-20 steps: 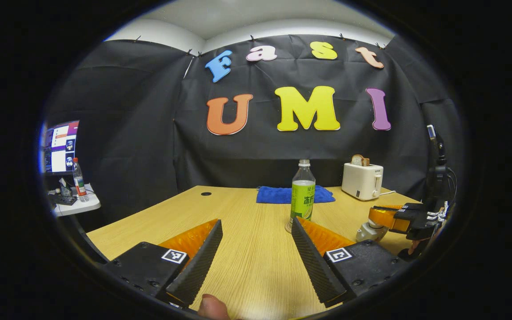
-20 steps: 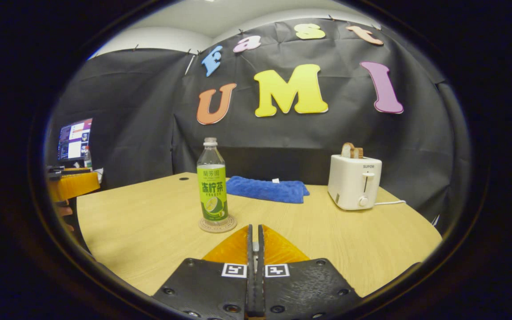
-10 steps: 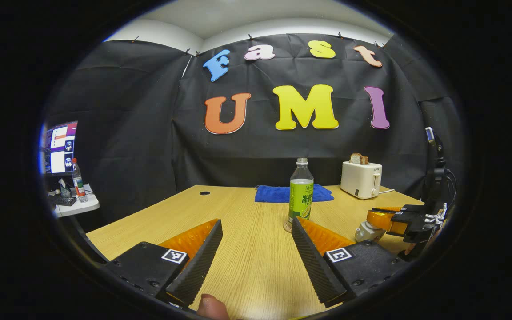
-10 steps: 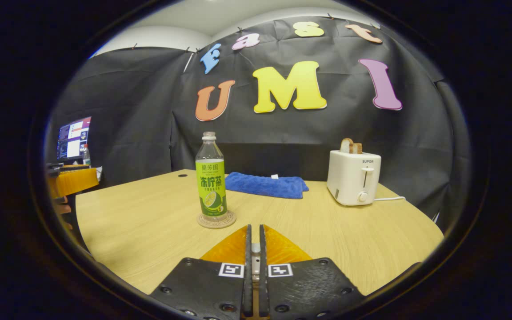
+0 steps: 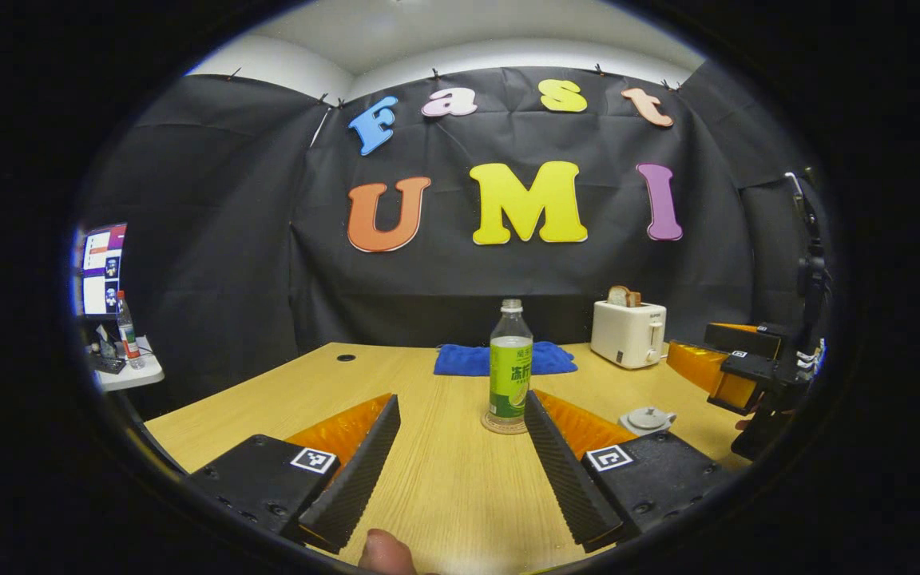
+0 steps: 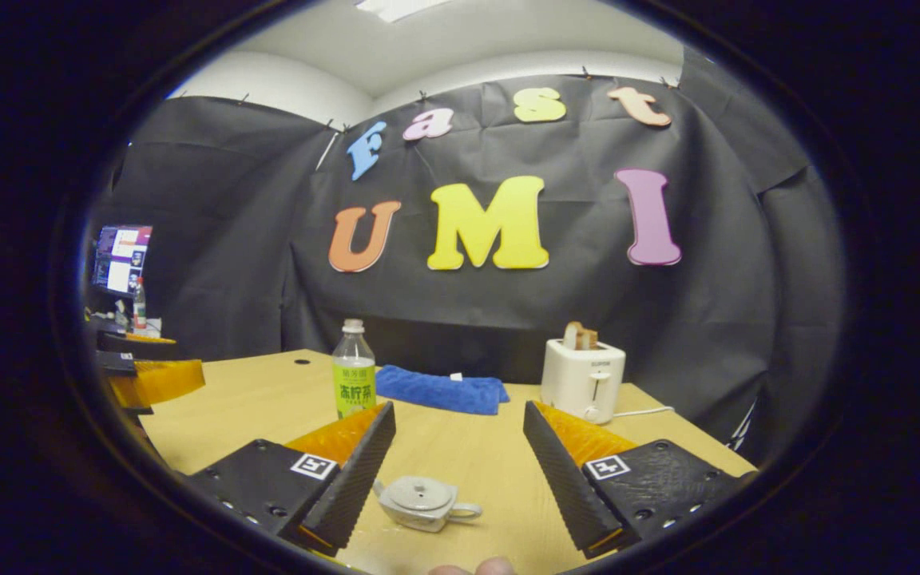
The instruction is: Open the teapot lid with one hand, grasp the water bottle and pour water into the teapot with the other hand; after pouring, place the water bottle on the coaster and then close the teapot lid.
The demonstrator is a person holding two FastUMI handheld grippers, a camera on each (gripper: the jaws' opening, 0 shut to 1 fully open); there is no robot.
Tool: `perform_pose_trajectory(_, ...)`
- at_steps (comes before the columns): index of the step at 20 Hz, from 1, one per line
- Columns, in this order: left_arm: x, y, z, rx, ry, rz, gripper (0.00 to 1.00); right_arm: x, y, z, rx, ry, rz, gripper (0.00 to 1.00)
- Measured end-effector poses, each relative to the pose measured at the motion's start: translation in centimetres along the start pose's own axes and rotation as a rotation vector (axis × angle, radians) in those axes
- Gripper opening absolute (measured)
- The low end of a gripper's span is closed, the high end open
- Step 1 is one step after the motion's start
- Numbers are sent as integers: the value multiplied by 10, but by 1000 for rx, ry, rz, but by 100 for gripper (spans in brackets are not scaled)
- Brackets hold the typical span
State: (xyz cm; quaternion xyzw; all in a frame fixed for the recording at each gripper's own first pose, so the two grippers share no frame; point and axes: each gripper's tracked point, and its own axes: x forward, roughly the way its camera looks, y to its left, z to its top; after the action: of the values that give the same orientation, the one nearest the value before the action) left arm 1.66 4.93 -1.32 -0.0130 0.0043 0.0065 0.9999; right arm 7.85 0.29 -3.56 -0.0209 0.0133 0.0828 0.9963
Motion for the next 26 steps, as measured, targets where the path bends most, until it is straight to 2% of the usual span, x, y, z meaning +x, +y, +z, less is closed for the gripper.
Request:
perform_pose_trajectory(3, -4, -20, 4, 5, -8, -39, 98, -26, -4, 11, 14, -21, -49, 97)
perform_pose_trajectory(9, -19, -45, 14, -2, -32, -81, 98, -68, 3, 23, -29, -24, -94, 95)
perform_pose_trajectory(13, -24, -47, 17, -1, -31, -78, 98, -92, -1, 11, 9, -14, -155, 96)
perform_pose_trajectory(16, -26, -45, 18, -27, -30, -72, 98, -97, -4, 5, 7, 0, -179, 96)
perform_pose_trajectory(20, -28, -29, 27, -3, -57, -35, 98, -94, 10, 7, -4, 4, -169, 96)
perform_pose_trajectory(26, -28, -21, 30, -7, -65, -23, 98, -91, 22, 10, -37, 1, -167, 95)
